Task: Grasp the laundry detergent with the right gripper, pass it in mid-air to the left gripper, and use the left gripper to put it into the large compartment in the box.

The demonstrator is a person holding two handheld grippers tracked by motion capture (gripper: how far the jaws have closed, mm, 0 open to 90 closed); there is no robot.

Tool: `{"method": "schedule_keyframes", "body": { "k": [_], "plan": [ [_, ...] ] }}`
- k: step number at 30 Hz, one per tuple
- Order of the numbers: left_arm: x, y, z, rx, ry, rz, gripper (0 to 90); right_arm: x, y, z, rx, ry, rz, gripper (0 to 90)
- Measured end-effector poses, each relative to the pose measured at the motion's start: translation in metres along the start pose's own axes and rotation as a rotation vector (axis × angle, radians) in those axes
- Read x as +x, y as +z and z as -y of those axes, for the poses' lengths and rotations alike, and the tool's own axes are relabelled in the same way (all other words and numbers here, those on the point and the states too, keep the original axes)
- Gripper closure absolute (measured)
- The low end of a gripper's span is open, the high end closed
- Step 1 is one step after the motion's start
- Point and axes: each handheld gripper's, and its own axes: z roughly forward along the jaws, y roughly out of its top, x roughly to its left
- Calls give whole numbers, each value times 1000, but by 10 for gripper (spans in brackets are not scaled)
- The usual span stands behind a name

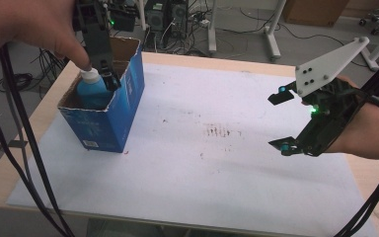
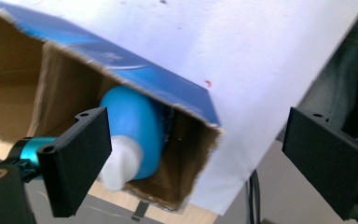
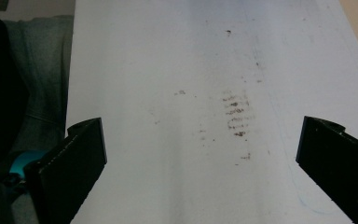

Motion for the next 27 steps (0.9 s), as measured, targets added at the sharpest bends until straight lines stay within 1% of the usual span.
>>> {"method": "schedule_keyframes", "body": {
  "k": [1,5,7,10,12,15,16,17,18,20,21,22,23,24,27],
  "plan": [
    [-7,-1,-5,-3,23,5,68,0,-1,-1,3,0,-1,6],
    [-16,-1,-13,-12,72,9,68,-2,-4,-3,48,-10,-9,7],
    [-20,0,-16,-11,88,12,63,-3,-6,-4,76,-12,-12,7],
    [-24,1,-21,-15,110,15,61,-6,-10,-5,107,-16,-17,7],
    [-27,2,-24,-21,128,20,31,-8,-13,-5,129,-22,-19,7],
    [-29,4,-30,-20,150,25,16,-11,-16,-5,178,-24,-19,7],
    [-29,4,-30,-20,150,25,16,-11,-16,-5,178,-24,-19,7],
    [-30,5,-35,-15,174,26,16,-12,-17,-5,194,-26,-17,7],
    [-31,6,-37,-14,180,30,16,-15,-19,-5,223,-27,-12,7],
    [-33,8,-43,-12,197,37,16,-18,-21,-4,243,-18,-16,7],
    [-33,8,-43,-12,197,37,16,-18,-21,-4,243,-18,-16,7],
    [-33,8,-43,-12,197,37,16,-20,-21,-3,258,-18,-13,7],
    [-37,10,-51,-6,226,39,16,-20,-21,-3,258,-18,-13,7],
    [-38,11,-54,-11,231,37,16,-23,-20,-1,295,-12,-21,7],
    [-42,12,-61,-8,251,46,16,-25,-17,2,314,-10,-30,7]
  ]
}}
